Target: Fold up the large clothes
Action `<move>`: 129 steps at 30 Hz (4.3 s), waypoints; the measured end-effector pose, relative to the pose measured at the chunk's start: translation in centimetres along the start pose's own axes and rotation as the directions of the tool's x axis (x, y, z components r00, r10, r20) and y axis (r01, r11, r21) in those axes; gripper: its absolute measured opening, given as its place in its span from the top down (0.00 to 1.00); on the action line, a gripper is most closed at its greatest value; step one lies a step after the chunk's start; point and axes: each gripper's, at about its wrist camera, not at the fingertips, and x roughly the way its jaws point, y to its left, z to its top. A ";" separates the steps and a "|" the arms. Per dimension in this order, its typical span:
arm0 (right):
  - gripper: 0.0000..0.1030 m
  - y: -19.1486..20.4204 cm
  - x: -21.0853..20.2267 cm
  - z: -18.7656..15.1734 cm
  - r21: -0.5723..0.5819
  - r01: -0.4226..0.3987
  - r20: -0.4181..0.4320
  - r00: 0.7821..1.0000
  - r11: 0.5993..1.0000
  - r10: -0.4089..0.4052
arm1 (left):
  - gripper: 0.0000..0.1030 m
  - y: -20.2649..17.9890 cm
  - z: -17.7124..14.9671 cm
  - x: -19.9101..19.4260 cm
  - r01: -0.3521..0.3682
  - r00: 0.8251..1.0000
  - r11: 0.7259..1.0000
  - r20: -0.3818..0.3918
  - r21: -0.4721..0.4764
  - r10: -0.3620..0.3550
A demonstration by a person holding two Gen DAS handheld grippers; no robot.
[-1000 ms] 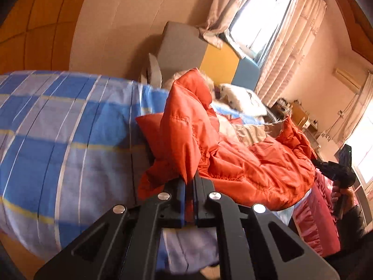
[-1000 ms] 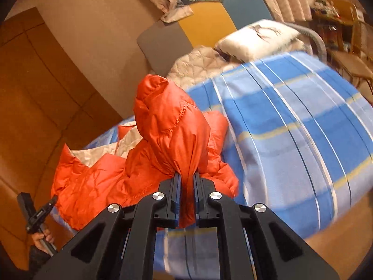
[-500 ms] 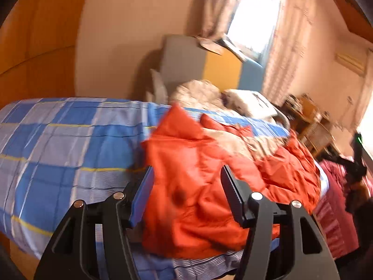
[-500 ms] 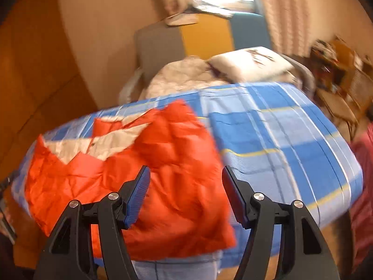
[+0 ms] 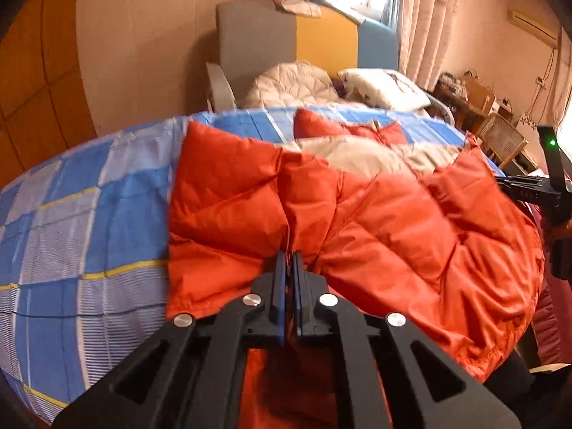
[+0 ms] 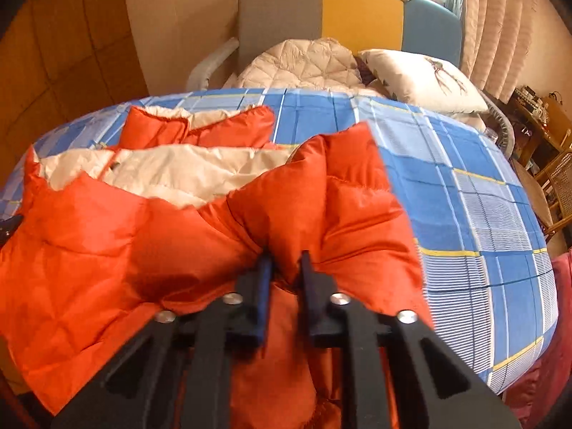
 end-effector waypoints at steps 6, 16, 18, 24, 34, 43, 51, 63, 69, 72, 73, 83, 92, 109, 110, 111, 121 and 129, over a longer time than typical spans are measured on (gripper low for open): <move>0.94 -1.3 -4.2 1.3 0.059 -0.012 0.126 0.992 0.998 0.004 | 0.98 1.1 1.6 -4.1 0.017 0.986 0.996 0.167 -0.085 -0.003; 0.95 -2.3 -2.7 5.6 0.154 0.026 0.209 0.976 0.988 -0.058 | 0.98 1.6 6.5 -0.7 -0.042 0.980 0.993 0.191 -0.112 0.063; 0.96 -2.3 -1.4 6.2 0.165 0.037 0.203 0.977 0.986 -0.071 | 0.98 1.9 7.2 0.7 -0.054 0.982 0.992 0.172 -0.117 0.073; 0.96 -2.4 2.8 7.2 0.180 0.080 0.152 0.982 0.980 -0.109 | 0.98 2.8 7.8 6.1 -0.105 0.991 0.987 0.068 -0.124 0.114; 0.96 -1.7 10.6 7.1 0.164 0.153 0.022 0.987 0.974 -0.159 | 0.97 3.1 5.9 10.9 -0.143 0.990 0.976 -0.014 -0.166 0.143; 0.93 -3.3 9.4 6.1 0.263 0.084 0.033 0.995 0.961 -0.097 | 0.92 2.7 5.3 8.8 -0.140 0.989 0.972 0.022 -0.186 0.147; 0.61 -3.4 6.4 5.2 0.313 0.060 0.074 0.993 0.948 -0.087 | 0.72 1.9 4.3 5.6 -0.135 0.986 0.978 0.071 -0.156 0.148; 0.59 2.8 -0.9 1.9 0.196 -0.079 0.174 0.984 0.977 0.045 | 0.69 -2.4 3.3 1.8 -0.061 0.988 0.991 0.136 -0.121 0.078; 0.59 5.4 -0.7 -0.3 0.144 -0.087 0.148 0.987 0.986 0.065 | 0.69 -5.4 3.0 3.4 -0.029 0.995 0.997 0.098 -0.073 0.036; 0.59 5.1 0.7 -0.8 0.152 -0.075 0.117 0.992 0.985 0.057 | 0.69 -5.2 2.5 5.5 -0.029 0.999 0.995 0.039 -0.091 0.032; 0.59 4.8 1.4 -1.0 0.158 -0.068 0.105 0.993 0.985 0.052 | 0.68 -4.8 2.3 6.2 -0.020 0.999 0.994 0.025 -0.103 0.023; 0.59 5.1 6.2 -1.8 0.151 -0.019 0.037 0.999 0.988 0.013 | 0.69 -4.3 1.1 8.5 -0.026 1.000 0.989 -0.006 -0.143 0.026; 0.50 4.6 3.7 -1.3 0.158 -0.050 0.053 0.998 0.986 0.042 | 0.63 -8.3 4.3 3.9 0.028 0.993 0.995 0.119 -0.095 -0.017; 0.41 2.0 3.2 -4.0 0.239 -0.012 0.057 0.998 0.971 -0.002 | 0.61 -10.7 3.0 8.7 0.119 0.993 0.993 -0.002 0.013 -0.118; 0.41 2.1 3.7 -4.0 0.241 -0.003 0.054 0.998 0.971 -0.010 | 0.61 -10.6 2.6 9.2 0.123 0.992 0.992 -0.003 0.012 -0.123; 0.40 2.2 3.9 -4.0 0.243 0.001 0.053 0.999 0.970 -0.015 | 0.61 -10.7 2.5 9.4 0.122 0.993 0.992 -0.002 0.023 -0.122; 0.39 2.3 2.7 -4.1 0.234 0.005 0.053 0.998 0.972 -0.018 | 0.58 -10.8 2.0 8.4 0.128 0.992 0.986 0.005 0.102 -0.130; 0.35 2.1 1.5 -5.0 0.225 -0.032 0.065 0.998 0.974 0.018 | 0.48 -9.3 0.5 3.5 0.121 0.989 0.970 0.063 0.210 -0.137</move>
